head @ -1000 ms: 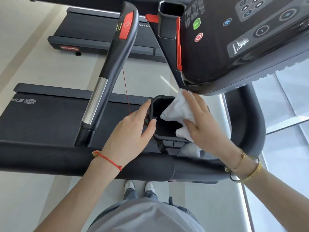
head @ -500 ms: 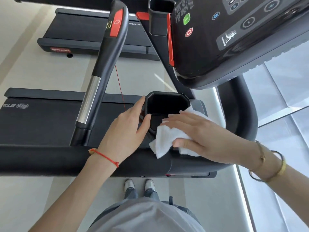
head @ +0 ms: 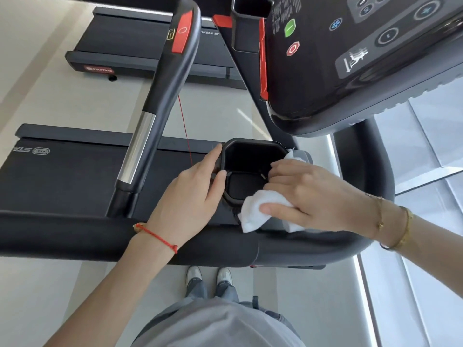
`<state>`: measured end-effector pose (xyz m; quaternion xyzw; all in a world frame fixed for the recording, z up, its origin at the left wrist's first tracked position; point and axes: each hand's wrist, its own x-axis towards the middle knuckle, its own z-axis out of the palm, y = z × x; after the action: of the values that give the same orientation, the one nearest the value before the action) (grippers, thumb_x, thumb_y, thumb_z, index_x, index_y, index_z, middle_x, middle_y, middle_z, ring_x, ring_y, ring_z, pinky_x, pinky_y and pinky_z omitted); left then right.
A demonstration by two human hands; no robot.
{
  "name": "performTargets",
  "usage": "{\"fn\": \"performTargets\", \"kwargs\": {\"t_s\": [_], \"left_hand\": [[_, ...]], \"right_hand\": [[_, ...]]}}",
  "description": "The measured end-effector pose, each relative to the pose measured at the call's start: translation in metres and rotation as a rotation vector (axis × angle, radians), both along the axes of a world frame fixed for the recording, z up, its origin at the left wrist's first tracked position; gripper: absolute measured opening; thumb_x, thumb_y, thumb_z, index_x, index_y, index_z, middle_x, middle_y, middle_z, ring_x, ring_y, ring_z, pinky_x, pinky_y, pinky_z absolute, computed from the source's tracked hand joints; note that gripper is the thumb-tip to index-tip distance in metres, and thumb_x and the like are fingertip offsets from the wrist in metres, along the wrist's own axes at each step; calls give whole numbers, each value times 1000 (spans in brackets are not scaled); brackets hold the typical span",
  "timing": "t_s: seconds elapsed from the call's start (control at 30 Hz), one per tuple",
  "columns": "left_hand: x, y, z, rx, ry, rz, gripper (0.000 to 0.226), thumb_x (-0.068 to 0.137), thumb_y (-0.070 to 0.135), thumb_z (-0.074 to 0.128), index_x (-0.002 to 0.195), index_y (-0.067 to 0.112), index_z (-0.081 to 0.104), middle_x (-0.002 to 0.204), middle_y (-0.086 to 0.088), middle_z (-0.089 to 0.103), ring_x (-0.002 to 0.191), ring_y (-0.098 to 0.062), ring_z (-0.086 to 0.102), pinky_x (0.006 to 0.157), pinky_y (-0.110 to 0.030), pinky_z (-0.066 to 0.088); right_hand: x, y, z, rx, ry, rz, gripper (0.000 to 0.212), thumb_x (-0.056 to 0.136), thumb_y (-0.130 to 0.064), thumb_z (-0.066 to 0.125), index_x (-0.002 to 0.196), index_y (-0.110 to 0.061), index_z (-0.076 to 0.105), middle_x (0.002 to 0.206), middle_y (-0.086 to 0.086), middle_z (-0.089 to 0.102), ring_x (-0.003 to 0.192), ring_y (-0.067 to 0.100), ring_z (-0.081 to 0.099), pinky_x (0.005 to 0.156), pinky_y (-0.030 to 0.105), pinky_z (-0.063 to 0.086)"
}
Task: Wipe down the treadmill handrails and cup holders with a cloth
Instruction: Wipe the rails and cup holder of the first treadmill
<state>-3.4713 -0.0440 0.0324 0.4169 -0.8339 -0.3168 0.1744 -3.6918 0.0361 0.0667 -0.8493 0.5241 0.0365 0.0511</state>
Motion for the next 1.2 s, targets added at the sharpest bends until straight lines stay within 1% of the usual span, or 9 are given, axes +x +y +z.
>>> {"fn": "performTargets", "kwargs": {"t_s": [0.1, 0.23, 0.43, 0.73, 0.93, 1.0, 1.07, 1.13, 1.2], "left_hand": [[1, 0, 0, 2, -1, -1, 55, 100, 39, 35, 153, 30, 25, 109, 1, 64, 97, -22, 63, 85, -46, 52], [2, 1, 0, 4, 2, -4, 55, 99, 38, 35, 153, 29, 25, 107, 0, 64, 95, -24, 63, 84, -46, 52], [1, 0, -1, -1, 3, 2, 55, 100, 37, 37, 153, 29, 26, 108, 1, 65, 95, -21, 64, 84, -45, 52], [1, 0, 1, 6, -8, 5, 53, 100, 36, 38, 152, 29, 29, 104, 4, 66, 94, -20, 63, 84, -45, 52], [4, 8, 5, -109, -42, 18, 49, 101, 32, 43, 149, 26, 36, 116, 6, 66, 102, -17, 64, 82, -38, 54], [9, 14, 7, -144, -36, 17, 47, 100, 31, 44, 147, 27, 39, 115, 7, 65, 101, -16, 63, 81, -35, 54], [16, 21, 9, -153, -14, 21, 45, 100, 29, 46, 144, 28, 44, 114, 7, 65, 102, -15, 63, 83, -39, 55], [24, 28, 10, -166, 8, 30, 41, 99, 27, 47, 141, 26, 49, 112, 7, 65, 101, -15, 63, 84, -42, 55], [31, 32, 11, -179, 18, 34, 40, 99, 27, 47, 138, 25, 53, 110, 7, 65, 97, -15, 62, 83, -41, 55]], "right_hand": [[-15, -13, 1, -60, 30, 61, 53, 103, -46, 31, 103, -11, 71, 91, -1, 70, 103, 25, 60, 117, 39, 31], [-16, -29, 3, -70, 88, 22, 55, 103, -42, 27, 100, -9, 71, 92, 1, 70, 106, 26, 59, 120, 37, 24], [10, 11, -14, -65, -230, -98, 51, 104, -44, 29, 106, -9, 66, 99, 3, 68, 98, 23, 59, 108, 35, 35], [0, -8, -12, -115, -203, -139, 47, 101, -40, 36, 93, -10, 71, 90, 0, 69, 95, 22, 58, 103, 36, 38], [15, 23, -9, -66, -545, -273, 39, 104, -29, 36, 102, -7, 68, 106, 0, 67, 115, 15, 46, 113, 8, 12], [19, 32, -3, -27, -702, -338, 34, 104, -21, 36, 77, -27, 55, 84, -21, 59, 116, 20, 46, 108, 0, 13], [24, 41, 3, 32, -807, -400, 40, 103, -24, 32, 64, -23, 43, 58, -21, 43, 110, 32, 53, 105, -1, 17], [29, 51, 9, 50, -833, -388, 39, 103, -29, 28, 82, -29, 61, 63, -22, 48, 115, 29, 57, 107, 1, 17], [37, 60, 11, 88, -801, -322, 39, 104, -34, 23, 120, -44, 57, 106, -33, 61, 133, 1, 43, 119, 15, 9]]}}
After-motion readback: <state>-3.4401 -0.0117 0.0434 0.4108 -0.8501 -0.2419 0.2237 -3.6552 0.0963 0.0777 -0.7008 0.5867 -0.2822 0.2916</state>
